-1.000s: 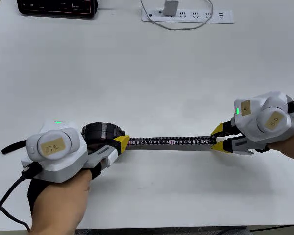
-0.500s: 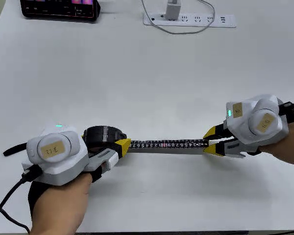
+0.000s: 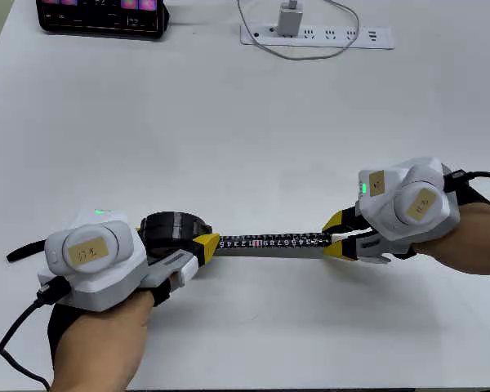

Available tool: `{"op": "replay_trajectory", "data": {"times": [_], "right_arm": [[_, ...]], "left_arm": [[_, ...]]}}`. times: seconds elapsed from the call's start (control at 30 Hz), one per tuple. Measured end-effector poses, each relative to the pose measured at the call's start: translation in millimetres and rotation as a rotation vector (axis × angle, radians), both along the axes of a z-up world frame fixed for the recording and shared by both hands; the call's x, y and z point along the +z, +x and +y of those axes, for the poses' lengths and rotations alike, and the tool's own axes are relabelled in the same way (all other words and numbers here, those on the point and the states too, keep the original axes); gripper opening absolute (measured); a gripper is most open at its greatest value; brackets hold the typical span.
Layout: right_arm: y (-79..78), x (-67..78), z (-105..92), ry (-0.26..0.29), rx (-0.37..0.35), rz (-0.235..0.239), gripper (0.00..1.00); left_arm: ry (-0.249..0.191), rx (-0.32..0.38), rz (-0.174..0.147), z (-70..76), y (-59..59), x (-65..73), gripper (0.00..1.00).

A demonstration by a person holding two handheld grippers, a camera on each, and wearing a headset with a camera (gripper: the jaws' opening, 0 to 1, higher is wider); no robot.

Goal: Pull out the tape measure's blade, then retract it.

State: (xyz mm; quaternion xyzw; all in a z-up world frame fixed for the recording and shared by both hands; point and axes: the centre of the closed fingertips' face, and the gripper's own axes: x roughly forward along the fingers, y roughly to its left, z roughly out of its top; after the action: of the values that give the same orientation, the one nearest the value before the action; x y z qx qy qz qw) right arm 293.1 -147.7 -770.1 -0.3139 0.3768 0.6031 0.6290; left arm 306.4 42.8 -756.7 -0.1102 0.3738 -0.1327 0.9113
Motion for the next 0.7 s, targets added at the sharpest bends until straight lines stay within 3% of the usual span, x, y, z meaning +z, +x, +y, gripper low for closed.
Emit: {"op": "replay_trajectory", "data": {"times": [0.7], "right_arm": [[-1.1,-4.7,29.0,0.046,0.001,0.027,0.1]], "left_arm": [[-0.014,0.001,0.003,-0.3,-0.7,-0.6,0.59]]}}
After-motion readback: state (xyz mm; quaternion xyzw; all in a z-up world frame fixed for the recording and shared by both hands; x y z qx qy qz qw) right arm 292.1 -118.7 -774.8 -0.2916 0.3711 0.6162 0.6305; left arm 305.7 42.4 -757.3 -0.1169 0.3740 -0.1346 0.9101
